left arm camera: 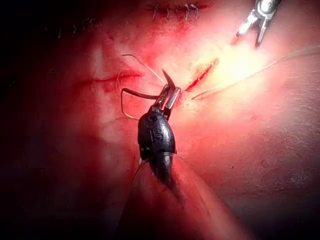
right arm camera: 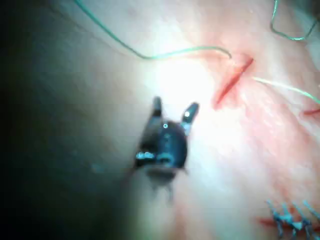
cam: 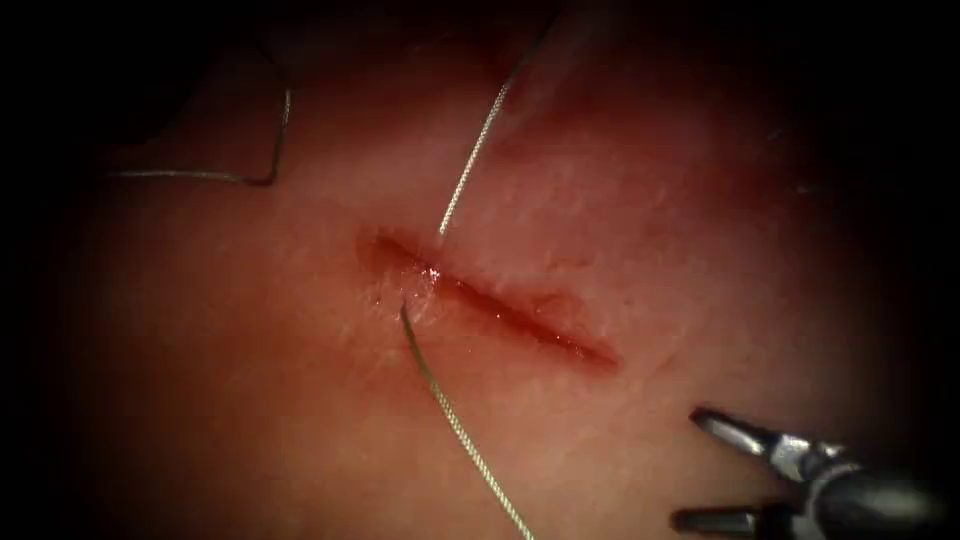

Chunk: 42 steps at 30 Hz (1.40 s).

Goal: Wound Closure

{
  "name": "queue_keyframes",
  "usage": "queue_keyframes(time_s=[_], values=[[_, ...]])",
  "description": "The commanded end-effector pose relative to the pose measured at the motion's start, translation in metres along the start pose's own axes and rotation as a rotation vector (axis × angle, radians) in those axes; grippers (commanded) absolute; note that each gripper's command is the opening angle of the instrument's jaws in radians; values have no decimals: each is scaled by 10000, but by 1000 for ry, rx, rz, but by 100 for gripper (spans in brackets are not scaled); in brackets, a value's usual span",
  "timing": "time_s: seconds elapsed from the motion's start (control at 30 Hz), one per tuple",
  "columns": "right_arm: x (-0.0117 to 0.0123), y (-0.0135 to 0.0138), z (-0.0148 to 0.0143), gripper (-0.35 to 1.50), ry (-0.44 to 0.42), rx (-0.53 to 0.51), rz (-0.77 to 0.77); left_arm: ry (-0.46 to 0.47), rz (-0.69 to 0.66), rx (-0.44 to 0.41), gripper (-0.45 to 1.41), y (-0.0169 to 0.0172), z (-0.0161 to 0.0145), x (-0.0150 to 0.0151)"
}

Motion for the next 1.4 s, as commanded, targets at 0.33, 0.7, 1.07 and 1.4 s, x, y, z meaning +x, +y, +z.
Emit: queue_keyframes(time_s=[0.33, 0.7, 1.07, 1.4], values=[[22, 34, 118, 104, 30, 13, -5, 0, 2, -1, -45, -4, 4, -7], [10, 30, 185, 89, 40, 31, -57, 0, 2, 0, -45, -4, 5, -7], [-10, 42, 203, 14, 34, 30, -73, -1, 3, 0, -45, -4, 6, -7], [-4, 35, 210, 12, 30, 51, -94, -1, 3, 1, -45, -4, 6, -7]])
